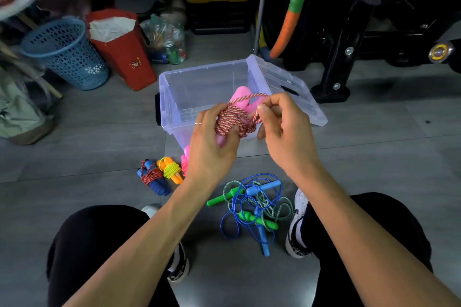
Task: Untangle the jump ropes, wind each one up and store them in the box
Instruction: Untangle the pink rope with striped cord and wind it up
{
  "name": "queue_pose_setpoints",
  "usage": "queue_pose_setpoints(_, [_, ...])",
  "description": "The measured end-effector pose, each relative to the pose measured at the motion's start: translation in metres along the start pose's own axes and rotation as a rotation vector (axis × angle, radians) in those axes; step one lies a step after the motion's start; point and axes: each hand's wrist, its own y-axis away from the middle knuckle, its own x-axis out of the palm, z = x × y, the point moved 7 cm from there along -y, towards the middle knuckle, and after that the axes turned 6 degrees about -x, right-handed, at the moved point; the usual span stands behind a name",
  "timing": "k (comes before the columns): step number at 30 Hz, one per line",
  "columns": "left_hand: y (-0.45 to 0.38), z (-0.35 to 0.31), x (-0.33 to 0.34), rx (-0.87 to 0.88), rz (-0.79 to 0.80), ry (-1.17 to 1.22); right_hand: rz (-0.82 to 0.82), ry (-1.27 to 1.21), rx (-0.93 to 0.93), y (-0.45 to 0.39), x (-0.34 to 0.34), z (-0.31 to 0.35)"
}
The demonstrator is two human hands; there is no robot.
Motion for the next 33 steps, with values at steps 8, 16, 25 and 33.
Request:
queue_pose_setpoints(8, [0.016,-0.015,0.007,0.185,-0.006,-0.077,-0.145,0.011,-0.031,0.003,-0.013,0.003])
queue_pose_setpoints(16, [0.009,0.041,0.003,-0.337,0.062,0.200,0.128,-0.281,0.268,0.005,0.022,-0.022])
queue_pose_setpoints(25, [0.026,0.172,-0.034,-1.056,-0.068,0.604,0.612,0.229,0.224,0.025,0.111,-0.034])
queue_pose_setpoints(33, [0.081,0.292,-0.079,-1.266,-0.268,0.699,0.913,0.266,0.191,0.057,0.208,-0.047])
